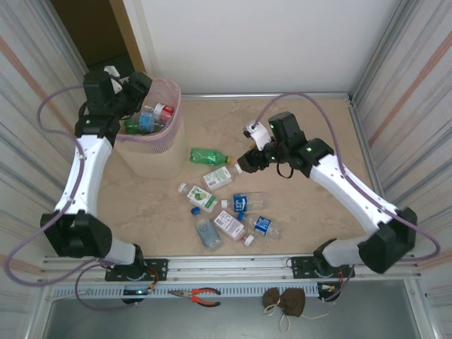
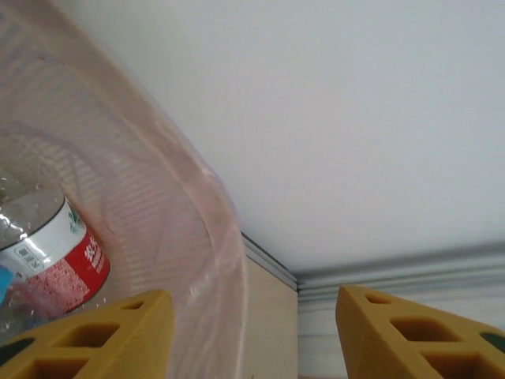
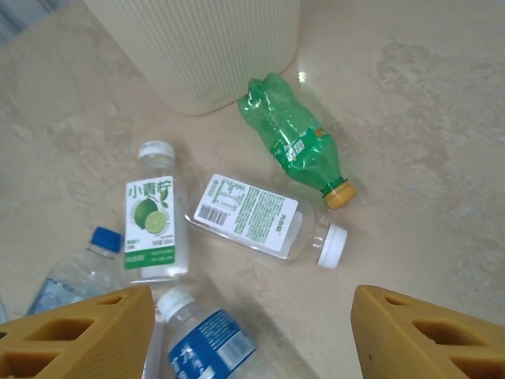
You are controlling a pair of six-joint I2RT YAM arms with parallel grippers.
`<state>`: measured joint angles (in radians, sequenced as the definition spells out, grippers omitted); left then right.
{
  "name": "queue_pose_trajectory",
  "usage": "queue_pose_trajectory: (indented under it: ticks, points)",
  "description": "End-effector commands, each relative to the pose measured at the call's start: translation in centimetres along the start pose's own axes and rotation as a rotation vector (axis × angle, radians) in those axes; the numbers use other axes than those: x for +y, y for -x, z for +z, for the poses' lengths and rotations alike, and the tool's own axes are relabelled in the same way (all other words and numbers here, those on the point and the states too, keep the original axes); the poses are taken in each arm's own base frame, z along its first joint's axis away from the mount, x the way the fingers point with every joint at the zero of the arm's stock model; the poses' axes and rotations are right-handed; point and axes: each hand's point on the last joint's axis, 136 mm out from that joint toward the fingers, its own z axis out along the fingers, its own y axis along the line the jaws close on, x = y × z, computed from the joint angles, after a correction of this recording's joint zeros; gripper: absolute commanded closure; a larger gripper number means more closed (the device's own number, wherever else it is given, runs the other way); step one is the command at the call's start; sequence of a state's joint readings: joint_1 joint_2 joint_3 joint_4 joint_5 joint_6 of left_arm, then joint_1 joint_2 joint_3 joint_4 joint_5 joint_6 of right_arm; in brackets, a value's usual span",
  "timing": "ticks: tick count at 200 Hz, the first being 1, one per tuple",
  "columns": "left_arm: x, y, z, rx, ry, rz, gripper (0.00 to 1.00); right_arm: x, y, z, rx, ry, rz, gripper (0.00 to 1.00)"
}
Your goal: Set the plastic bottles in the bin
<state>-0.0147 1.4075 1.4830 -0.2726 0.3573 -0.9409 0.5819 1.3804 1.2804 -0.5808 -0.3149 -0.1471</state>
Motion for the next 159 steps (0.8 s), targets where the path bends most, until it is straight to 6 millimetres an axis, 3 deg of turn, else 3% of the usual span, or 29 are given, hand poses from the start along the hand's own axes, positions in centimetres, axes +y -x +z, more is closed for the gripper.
queue_pose_trajectory:
  ticks: [1, 66, 103, 137, 144, 148, 159]
  points:
    - [-2.9, -1.3, -2.7, 0.018, -0.150, 0.209, 0.40, 0.3, 0.5, 2.4, 0.031, 0.088, -0.182, 0.34]
    - [-5.0, -5.3, -7.7, 0.053, -0.346, 0.398, 0.34, -2.7, 0.0, 12.8, 0.140, 0.145, -0.349, 0.28]
    - [-5.3, -5.4, -9.7, 0.014, -0.338, 0.440, 0.33, -3.6, -0.4, 18.0, 0.170, 0.191, -0.372, 0.26]
    - [-5.3, -5.3, -10.4, 0.008, -0.325, 0.435, 0.33, -3.2, -0.9, 21.7, 0.197, 0.236, -0.406, 0.22]
    - [-5.4, -5.3, -10.5, 0.006, -0.327, 0.424, 0.34, -3.0, -1.8, 22.5, 0.216, 0.251, -0.405, 0.22]
    - [-5.4, -5.4, -10.5, 0.006, -0.330, 0.419, 0.34, -3.0, -0.7, 22.6, 0.195, 0.248, -0.415, 0.22]
    - [-5.4, -5.5, -10.6, 0.010, -0.337, 0.416, 0.34, -2.9, -1.1, 23.6, 0.203, 0.265, -0.415, 0.21]
